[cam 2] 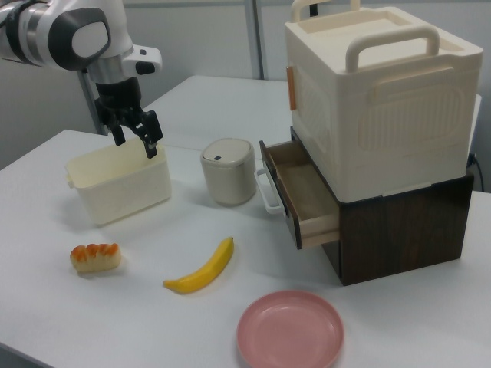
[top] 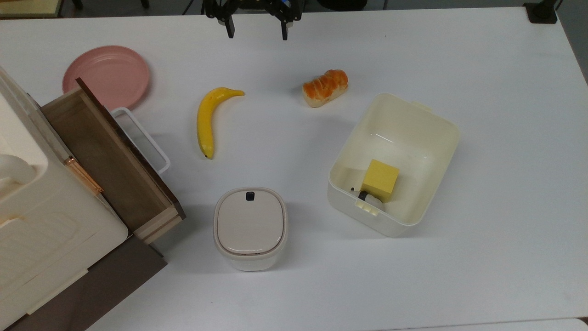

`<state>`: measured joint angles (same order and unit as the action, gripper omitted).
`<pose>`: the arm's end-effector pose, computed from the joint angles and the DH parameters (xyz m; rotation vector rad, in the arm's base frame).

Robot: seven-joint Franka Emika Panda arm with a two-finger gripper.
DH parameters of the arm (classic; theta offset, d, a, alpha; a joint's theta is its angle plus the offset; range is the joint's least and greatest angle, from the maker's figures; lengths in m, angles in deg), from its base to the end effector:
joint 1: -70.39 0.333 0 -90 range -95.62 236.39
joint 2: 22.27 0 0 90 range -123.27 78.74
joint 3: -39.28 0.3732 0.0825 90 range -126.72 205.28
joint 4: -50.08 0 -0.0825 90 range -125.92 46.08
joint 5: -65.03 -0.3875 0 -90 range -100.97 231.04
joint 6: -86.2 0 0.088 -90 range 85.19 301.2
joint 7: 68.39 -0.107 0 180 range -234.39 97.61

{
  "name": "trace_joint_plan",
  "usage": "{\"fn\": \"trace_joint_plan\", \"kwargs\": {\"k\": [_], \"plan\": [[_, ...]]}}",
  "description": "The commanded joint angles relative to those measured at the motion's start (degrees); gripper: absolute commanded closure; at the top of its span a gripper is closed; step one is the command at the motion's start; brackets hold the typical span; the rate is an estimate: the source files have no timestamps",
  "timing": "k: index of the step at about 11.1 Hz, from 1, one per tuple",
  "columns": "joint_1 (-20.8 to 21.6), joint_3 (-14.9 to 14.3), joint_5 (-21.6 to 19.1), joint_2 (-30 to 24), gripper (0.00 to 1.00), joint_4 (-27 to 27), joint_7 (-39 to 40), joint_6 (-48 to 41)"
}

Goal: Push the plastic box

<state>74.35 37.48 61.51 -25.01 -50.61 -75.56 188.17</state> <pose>0.5545 0.0258 0.6374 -3.0688 0.1506 -0.0997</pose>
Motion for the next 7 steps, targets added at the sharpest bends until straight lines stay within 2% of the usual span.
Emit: {"fn": "trace_joint_plan", "kwargs": {"k": [1,6,7], "plan": [[1.5,-1.4,-1.1,-0.9,0.0,-0.9,1.2,0.0],[1.0,-1.0,-1.6,-0.9,0.0,-0.7,2.8,0.0],[1.0,-1.0,-0.6,-0.6,0.0,-0.6,3.9,0.3]]}}
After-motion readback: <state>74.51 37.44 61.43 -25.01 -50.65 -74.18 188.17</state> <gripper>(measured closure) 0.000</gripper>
